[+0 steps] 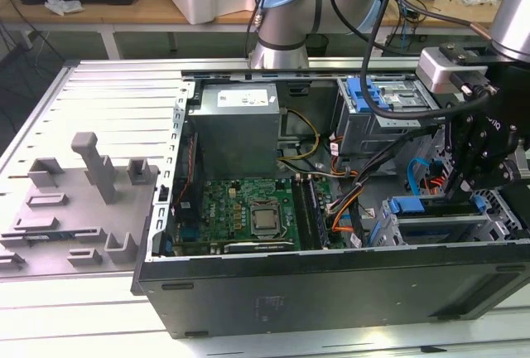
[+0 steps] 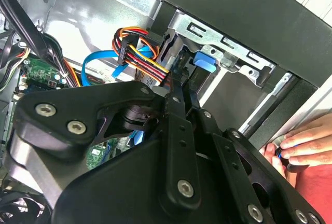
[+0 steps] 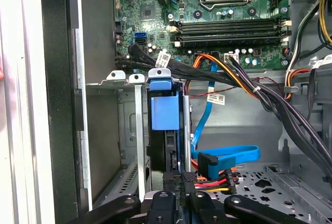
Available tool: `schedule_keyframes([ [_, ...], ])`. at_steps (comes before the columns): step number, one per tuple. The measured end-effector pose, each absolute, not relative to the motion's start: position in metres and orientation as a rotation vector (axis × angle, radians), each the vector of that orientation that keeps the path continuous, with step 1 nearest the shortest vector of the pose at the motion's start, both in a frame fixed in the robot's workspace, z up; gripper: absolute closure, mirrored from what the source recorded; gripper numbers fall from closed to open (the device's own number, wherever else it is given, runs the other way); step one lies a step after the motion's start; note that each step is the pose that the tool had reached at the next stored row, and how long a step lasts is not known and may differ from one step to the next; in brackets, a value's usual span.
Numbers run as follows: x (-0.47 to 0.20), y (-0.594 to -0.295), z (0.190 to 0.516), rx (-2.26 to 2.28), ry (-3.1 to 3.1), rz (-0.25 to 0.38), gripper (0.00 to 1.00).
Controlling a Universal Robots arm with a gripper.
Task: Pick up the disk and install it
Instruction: 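Insert the first disk wire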
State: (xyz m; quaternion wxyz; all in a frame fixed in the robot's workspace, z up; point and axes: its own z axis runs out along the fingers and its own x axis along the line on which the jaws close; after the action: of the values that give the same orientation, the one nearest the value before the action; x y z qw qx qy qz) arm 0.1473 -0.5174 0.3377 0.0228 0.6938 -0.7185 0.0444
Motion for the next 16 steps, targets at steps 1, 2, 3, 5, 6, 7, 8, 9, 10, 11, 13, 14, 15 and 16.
schedule_keyframes([
  [1,0.1473,-0.5174,0.3376,2.149,-2.225,0.137,0.83],
  [2,0.1473,-0.5174,0.3375,2.149,-2.225,0.137,0.83],
  [3,0.1473,-0.5174,0.3374,2.148,-2.225,0.138,0.83],
  [5,0.1473,-0.5174,0.3371,2.148,-2.225,0.137,0.83],
  [6,0.1473,-0.5175,0.3370,2.148,-2.225,0.138,0.83],
  [7,0.1473,-0.5175,0.3368,2.149,-2.225,0.138,0.83],
  [8,0.1473,-0.5175,0.3367,2.149,-2.225,0.138,0.83],
  [9,0.1473,-0.5175,0.3364,2.148,-2.225,0.138,0.83],
  [10,0.1473,-0.5175,0.3362,2.149,-2.225,0.138,0.83],
  [11,0.1473,-0.5175,0.3359,2.148,-2.225,0.138,0.83],
  [13,0.1473,-0.5175,0.3351,2.148,-2.225,0.138,0.83],
  [14,0.1473,-0.5175,0.3351,2.148,-2.225,0.138,0.83],
  [15,0.1473,-0.5175,0.3349,2.148,-2.225,0.138,0.83],
  [16,0.1473,-0.5175,0.3349,2.148,-2.225,0.138,0.83],
])
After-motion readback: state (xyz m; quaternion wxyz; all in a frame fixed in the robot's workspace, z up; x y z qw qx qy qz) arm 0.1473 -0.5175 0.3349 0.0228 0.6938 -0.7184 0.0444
